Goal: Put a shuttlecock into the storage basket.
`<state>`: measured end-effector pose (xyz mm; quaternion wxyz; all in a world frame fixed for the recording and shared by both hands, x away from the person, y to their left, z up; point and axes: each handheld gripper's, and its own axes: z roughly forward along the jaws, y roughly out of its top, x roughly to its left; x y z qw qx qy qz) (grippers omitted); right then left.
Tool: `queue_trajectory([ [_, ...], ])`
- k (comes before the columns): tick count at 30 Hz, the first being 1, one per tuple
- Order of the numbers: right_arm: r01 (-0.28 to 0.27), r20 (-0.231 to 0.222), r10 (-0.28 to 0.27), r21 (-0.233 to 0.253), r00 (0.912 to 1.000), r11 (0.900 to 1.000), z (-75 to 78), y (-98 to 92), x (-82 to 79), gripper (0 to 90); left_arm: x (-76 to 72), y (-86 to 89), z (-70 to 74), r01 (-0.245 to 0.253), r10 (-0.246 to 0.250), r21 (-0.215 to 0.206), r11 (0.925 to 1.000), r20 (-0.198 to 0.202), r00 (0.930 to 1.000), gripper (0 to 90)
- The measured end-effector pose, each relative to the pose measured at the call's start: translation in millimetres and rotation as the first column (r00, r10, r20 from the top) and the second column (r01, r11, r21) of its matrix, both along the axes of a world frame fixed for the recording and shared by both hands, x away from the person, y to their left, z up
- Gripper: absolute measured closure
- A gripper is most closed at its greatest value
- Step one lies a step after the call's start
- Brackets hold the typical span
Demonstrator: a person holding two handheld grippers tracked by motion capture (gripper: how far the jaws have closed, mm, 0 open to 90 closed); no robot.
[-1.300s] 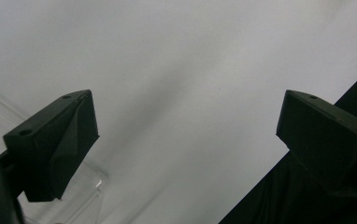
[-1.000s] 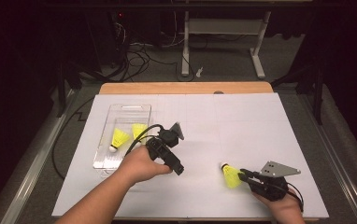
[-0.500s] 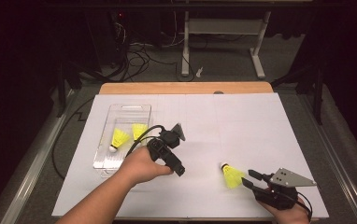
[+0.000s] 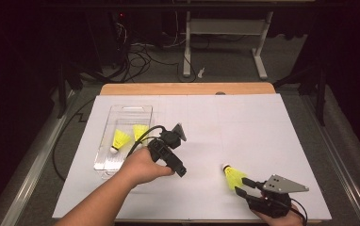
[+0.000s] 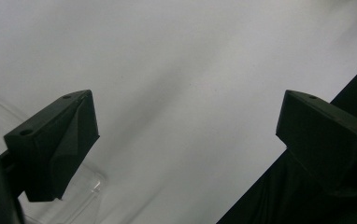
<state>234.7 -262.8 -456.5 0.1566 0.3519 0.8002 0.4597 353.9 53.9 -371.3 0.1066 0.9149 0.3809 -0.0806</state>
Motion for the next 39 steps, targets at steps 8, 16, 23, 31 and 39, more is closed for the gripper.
queue_trajectory([
  [8, 0.009, -0.006, -0.009, -0.023, 0.9999, 1.000, -4.6, 15.0, 6.9, 51.8, -1.7, -2.2, -0.2, 0.005, -0.005, 0.004, 1.0000, 0.000, 1.0000, 6.6],
  [16, 0.033, -0.026, -0.034, -0.045, 0.9991, 0.998, -8.4, 27.1, 17.4, 49.5, -4.1, -6.9, -1.5, 0.009, -0.009, 0.010, 0.9999, -0.003, 1.0000, 6.4],
  [23, 0.039, -0.025, -0.040, -0.045, 0.9989, 0.998, -9.2, 30.5, 22.4, 54.8, -3.1, -4.7, -0.2, 0.000, 0.000, 0.007, 1.0000, 0.000, 1.0000, 6.4],
  [31, 0.043, -0.044, -0.044, -0.028, 0.9981, 0.999, -8.5, 26.9, 22.2, 82.1, -4.1, -4.7, 0.7, -0.004, 0.004, -0.003, 1.0000, 0.025, 0.9997, 6.4],
  [39, 0.078, -0.028, -0.078, -0.028, 0.9965, 0.997, -5.5, 19.4, 21.0, 90.0, -3.7, -2.3, 0.5, -0.005, 0.005, 0.001, 1.0000, 0.021, 0.9998, 6.4],
])
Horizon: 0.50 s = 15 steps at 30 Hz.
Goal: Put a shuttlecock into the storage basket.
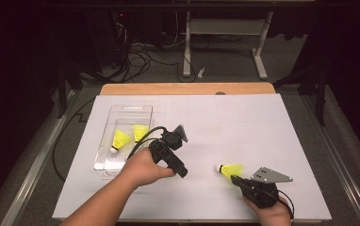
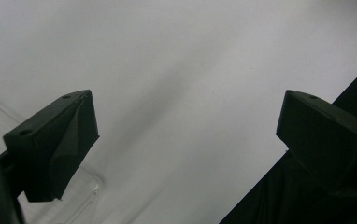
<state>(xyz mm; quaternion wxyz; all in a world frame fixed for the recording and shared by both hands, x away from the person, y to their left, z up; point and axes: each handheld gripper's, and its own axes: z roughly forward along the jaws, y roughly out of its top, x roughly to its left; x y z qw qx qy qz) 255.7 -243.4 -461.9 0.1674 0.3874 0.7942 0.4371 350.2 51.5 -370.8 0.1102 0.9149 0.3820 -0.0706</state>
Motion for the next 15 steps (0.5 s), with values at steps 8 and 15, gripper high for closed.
queue_trajectory([
  [8, 0.005, 0.028, -0.006, 0.028, 0.9996, 1.000, 5.5, -6.7, -0.8, 90.0, -1.8, 0.6, -1.0, 0.008, -0.008, 0.006, 0.9999, -0.002, 1.0000, 6.5],
  [15, -0.007, 0.028, 0.005, 0.045, 0.9996, 0.999, 9.7, -11.2, 1.1, 90.0, -2.5, -0.8, -3.8, 0.018, -0.018, -0.004, 0.9998, -0.004, 0.9998, 6.8],
])
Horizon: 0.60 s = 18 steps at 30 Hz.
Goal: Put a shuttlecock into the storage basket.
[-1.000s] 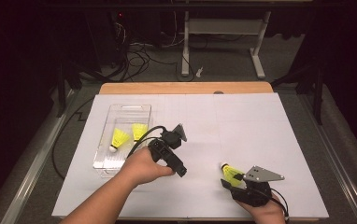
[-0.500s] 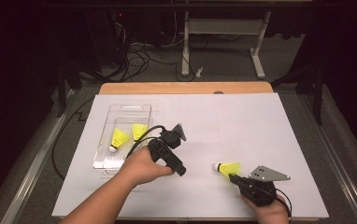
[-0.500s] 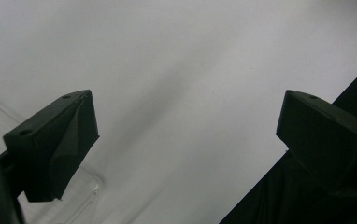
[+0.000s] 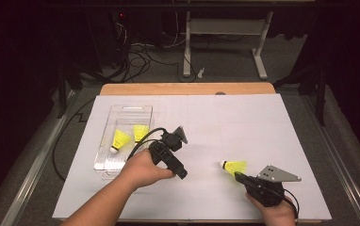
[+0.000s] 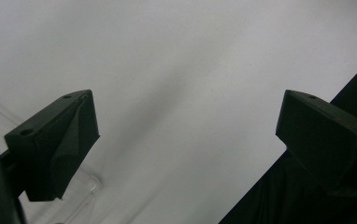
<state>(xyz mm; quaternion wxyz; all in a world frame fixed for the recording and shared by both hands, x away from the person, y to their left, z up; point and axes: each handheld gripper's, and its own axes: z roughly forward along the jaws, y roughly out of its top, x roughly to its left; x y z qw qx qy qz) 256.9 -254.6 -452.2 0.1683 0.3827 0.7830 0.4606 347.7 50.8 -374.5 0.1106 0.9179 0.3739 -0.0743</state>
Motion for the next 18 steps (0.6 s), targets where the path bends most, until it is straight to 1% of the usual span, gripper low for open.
queue_trajectory([
  [2, -0.012, -0.002, 0.012, -0.008, 0.9999, 1.000, 1.1, -0.7, 1.7, 90.0, -0.1, -0.9, -1.7, 0.003, -0.003, -0.007, 1.0000, -0.003, 1.0000, 6.8],
  [3, -0.016, -0.013, 0.016, -0.005, 0.9998, 1.000, 2.1, -1.2, 2.7, 90.0, 0.0, -1.3, -2.5, 0.006, -0.006, -0.007, 1.0000, -0.001, 1.0000, 6.8],
  [6, -0.032, -0.018, 0.031, -0.022, 0.9994, 0.999, 7.6, -1.6, 6.3, 90.0, 0.1, -0.9, -3.7, 0.010, -0.010, -0.013, 0.9999, -0.003, 0.9999, 6.8],
  [9, -0.044, -0.021, 0.044, -0.027, 0.9988, 0.999, 17.1, -0.3, 10.2, 90.0, 0.0, 0.2, -4.2, 0.021, -0.021, -0.002, 0.9998, -0.003, 0.9998, 6.7],
  [13, -0.072, 0.005, 0.072, -0.043, 0.9974, 0.996, 32.8, 6.4, 14.7, 90.0, -2.2, 0.2, -4.6, 0.036, -0.036, 0.005, 0.9993, 0.000, 0.9993, 6.0],
  [16, -0.101, 0.022, 0.102, -0.049, 0.9946, 0.994, 38.6, 14.9, 18.7, 90.0, -4.8, -1.3, -5.2, 0.050, -0.050, 0.009, 0.9987, 0.004, 0.9987, 5.6],
  [18, -0.117, 0.032, 0.118, -0.048, 0.9925, 0.992, 39.6, 20.0, 21.3, 90.0, -5.1, -2.1, -5.7, 0.060, -0.060, 0.008, 0.9982, 0.005, 0.9982, 5.6],
])
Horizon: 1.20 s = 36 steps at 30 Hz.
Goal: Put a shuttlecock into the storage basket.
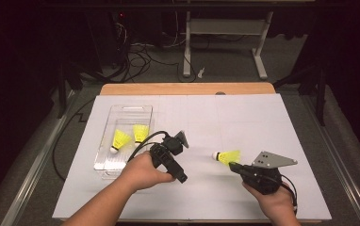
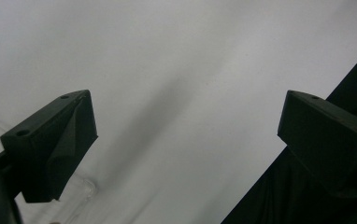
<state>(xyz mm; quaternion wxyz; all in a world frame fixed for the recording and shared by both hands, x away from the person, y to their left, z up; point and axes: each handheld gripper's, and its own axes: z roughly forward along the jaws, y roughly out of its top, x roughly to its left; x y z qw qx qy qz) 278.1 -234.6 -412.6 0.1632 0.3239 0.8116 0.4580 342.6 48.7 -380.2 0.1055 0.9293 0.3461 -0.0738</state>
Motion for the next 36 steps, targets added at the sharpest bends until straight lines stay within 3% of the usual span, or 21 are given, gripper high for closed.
queue_trajectory([
  [6, -0.039, -0.016, 0.039, 0.006, 0.9991, 0.999, -5.8, 11.7, 9.1, 90.0, 0.9, -0.9, -4.9, 0.025, -0.024, -0.019, 0.9995, 0.007, 0.9997, 5.4],
  [14, -0.075, -0.050, 0.076, 0.022, 0.9959, 0.997, -22.9, 10.8, 7.3, 90.0, 3.3, -8.3, -13.1, 0.066, -0.065, -0.043, 0.9969, 0.018, 0.9977, 6.2],
  [17, -0.091, -0.067, 0.091, 0.010, 0.9936, 0.996, -27.4, 9.0, 4.5, 90.0, 3.9, -10.2, -17.0, 0.076, -0.075, -0.023, 0.9969, 0.021, 0.9969, 6.9],
  [19, -0.097, -0.085, 0.099, 0.030, 0.9915, 0.995, -29.7, 7.5, 3.7, 90.0, 4.1, -11.2, -19.9, 0.090, -0.090, -0.003, 0.9960, 0.018, 0.9958, 7.4],
  [27, -0.146, -0.102, 0.152, 0.057, 0.9832, 0.988, -29.3, 14.1, -1.3, 90.0, -3.4, -11.2, -17.5, 0.151, -0.150, -0.007, 0.9886, 0.041, 0.9878, 9.0],
  [32, -0.172, -0.113, 0.178, 0.067, 0.9775, 0.983, -28.4, 18.1, -3.0, 90.0, -11.8, -15.2, -17.4, 0.204, -0.205, 0.015, 0.9788, 0.058, 0.9771, 10.5],
  [36, -0.194, -0.123, 0.203, 0.083, 0.9714, 0.977, -27.8, 20.2, -4.1, 90.0, -10.4, -14.9, -14.4, 0.214, -0.215, 0.015, 0.9766, 0.067, 0.9743, 13.1],
])
